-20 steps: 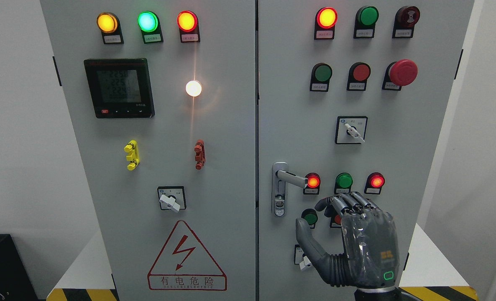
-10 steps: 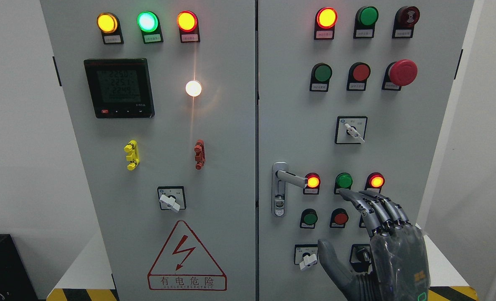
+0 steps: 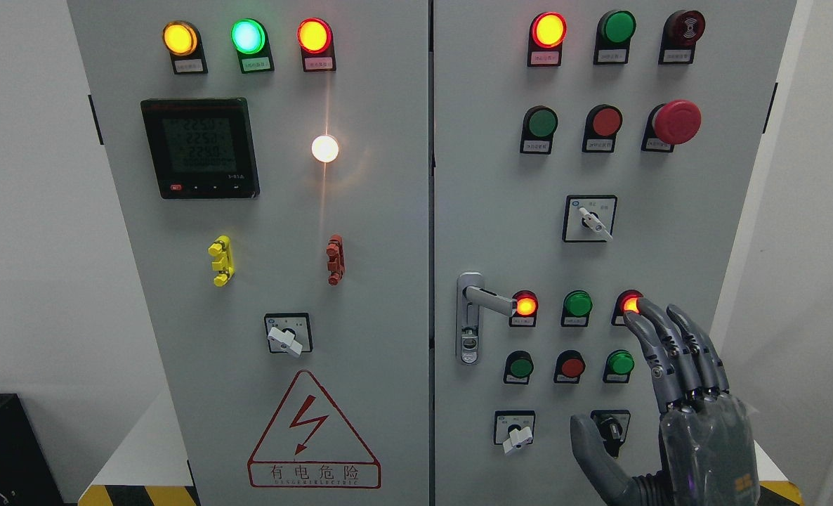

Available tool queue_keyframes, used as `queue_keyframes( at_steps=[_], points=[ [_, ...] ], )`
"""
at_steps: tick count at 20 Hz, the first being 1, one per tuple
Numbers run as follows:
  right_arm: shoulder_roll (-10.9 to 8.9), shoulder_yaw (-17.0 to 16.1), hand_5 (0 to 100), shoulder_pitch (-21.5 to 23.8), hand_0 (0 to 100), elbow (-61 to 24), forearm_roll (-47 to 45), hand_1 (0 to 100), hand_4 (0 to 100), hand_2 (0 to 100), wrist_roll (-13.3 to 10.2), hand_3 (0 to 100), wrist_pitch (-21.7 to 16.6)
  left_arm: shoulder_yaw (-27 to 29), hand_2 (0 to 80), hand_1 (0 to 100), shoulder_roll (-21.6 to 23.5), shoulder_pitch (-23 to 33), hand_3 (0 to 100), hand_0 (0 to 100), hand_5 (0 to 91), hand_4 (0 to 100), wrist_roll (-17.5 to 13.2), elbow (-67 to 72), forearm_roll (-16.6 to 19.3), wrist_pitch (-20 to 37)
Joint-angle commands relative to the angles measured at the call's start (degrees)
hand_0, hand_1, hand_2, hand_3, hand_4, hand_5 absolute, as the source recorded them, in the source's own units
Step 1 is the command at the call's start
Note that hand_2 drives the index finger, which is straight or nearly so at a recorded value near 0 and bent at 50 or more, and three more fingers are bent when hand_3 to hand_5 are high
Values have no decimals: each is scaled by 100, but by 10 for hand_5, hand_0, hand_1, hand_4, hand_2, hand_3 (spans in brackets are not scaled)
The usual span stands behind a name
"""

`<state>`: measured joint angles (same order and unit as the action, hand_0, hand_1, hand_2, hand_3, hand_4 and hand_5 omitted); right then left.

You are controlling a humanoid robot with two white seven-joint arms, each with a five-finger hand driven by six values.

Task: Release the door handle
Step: 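Withdraw the open right hand away from the handle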

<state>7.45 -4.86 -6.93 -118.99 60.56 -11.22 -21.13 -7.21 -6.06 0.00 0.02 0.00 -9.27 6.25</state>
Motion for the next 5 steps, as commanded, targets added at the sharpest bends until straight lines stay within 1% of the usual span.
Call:
queue_keyframes(
  at_steps=[1,5],
  points=[
    [11,-191,0,60,347,-71,-44,23,104,14,15,112,-32,0,0,556,0,-149,0,120,0,0,-2,167,4,-1],
    [11,-182,0,87,340,-71,-44,0,104,15,15,113,-32,0,0,556,0,-149,0,120,0,0,-2,167,4,-1]
  ],
)
